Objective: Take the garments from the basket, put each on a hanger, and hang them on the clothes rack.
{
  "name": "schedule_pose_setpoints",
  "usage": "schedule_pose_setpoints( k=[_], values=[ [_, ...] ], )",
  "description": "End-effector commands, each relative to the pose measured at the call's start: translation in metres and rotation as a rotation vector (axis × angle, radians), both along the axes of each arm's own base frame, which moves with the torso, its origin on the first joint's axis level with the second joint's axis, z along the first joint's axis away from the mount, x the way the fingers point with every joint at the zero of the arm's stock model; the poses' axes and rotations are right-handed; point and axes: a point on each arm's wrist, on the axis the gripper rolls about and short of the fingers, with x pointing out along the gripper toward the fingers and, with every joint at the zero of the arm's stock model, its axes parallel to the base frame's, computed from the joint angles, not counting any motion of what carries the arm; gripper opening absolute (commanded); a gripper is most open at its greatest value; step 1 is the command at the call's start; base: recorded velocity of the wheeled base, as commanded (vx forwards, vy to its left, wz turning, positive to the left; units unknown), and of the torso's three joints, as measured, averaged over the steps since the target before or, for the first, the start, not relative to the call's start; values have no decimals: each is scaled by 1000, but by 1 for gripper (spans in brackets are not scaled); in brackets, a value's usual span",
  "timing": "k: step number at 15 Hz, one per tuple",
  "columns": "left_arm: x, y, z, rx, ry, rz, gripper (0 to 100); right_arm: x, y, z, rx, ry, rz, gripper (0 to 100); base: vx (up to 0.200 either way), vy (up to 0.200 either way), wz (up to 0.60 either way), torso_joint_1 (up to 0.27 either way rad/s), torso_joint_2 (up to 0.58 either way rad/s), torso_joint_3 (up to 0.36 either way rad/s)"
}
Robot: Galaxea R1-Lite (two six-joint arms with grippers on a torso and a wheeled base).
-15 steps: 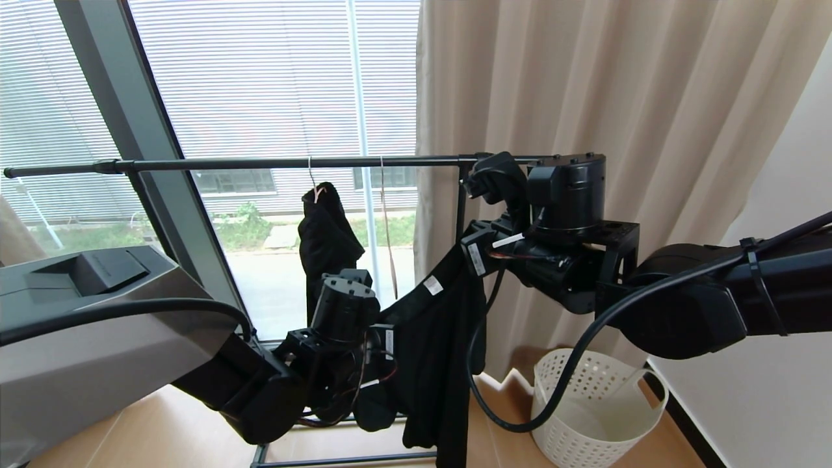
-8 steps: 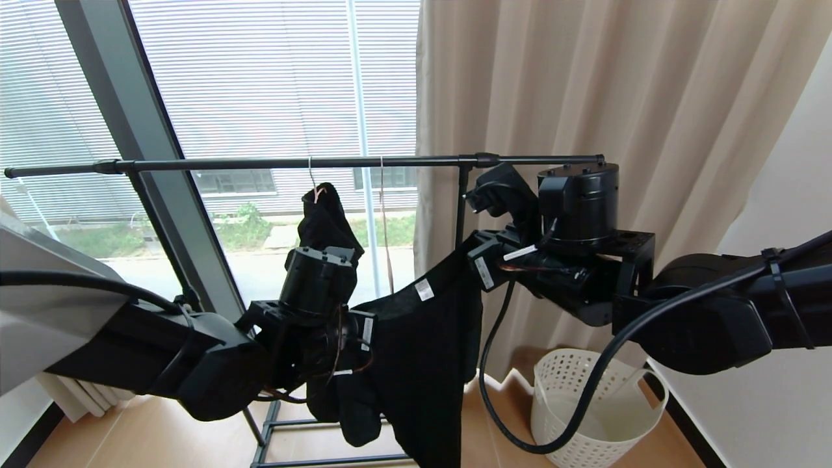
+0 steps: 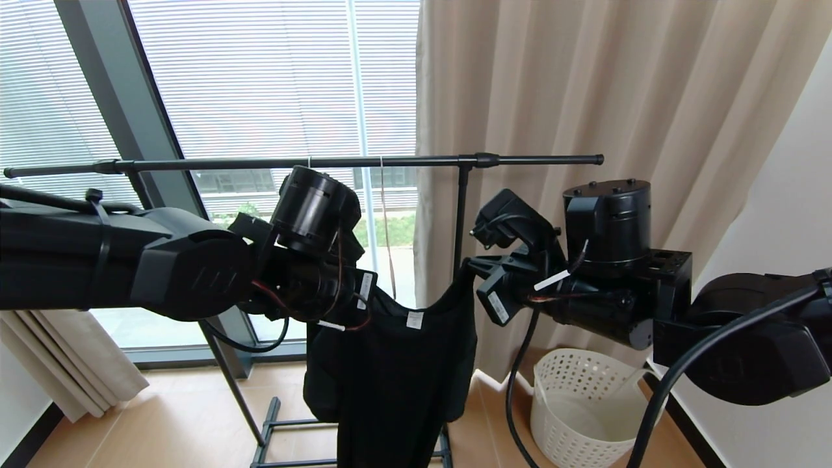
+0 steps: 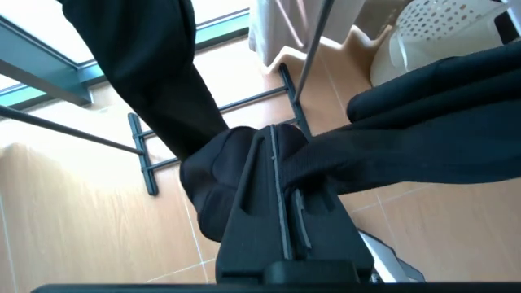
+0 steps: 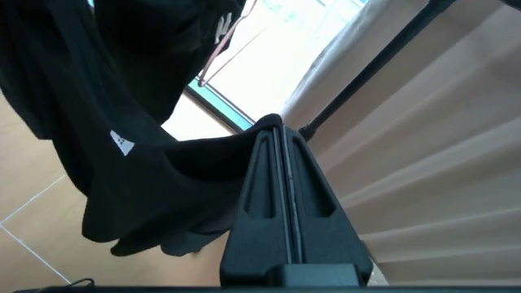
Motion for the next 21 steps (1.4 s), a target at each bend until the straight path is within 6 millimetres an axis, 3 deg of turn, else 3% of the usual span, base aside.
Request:
schedule_pose_setpoints(
  k=[1, 3, 6, 9, 12, 18, 21],
  values=[
    [-7, -1, 22, -51, -16, -42, 0, 3, -5, 8, 19, -21, -15, 0, 0, 0, 0, 0, 0, 0],
    [-10, 1, 22, -53, 8, -56, 0, 14, -12, 19, 46, -51, -52, 0, 0, 0, 0, 0, 0, 0],
    [-15, 4, 27, -53, 51, -84, 0, 24, -9, 31, 135, -60, -120, 0, 0, 0, 0, 0, 0, 0],
    [-27, 10, 37, -76, 105, -133, 0, 35, -2, 29, 169, -58, -172, 0, 0, 0, 0, 0, 0, 0],
    [-30, 10, 35, -100, 146, -155, 0, 33, -4, 34, 198, -56, -180, 0, 0, 0, 0, 0, 0, 0],
    [8, 7, 52, -156, 72, -134, 0, -9, -30, 37, 33, -75, -119, 0, 0, 0, 0, 0, 0, 0],
    [31, 5, 59, -172, 29, -169, 0, -38, -25, 44, 2, -24, -12, 0, 0, 0, 0, 0, 0, 0]
  ],
)
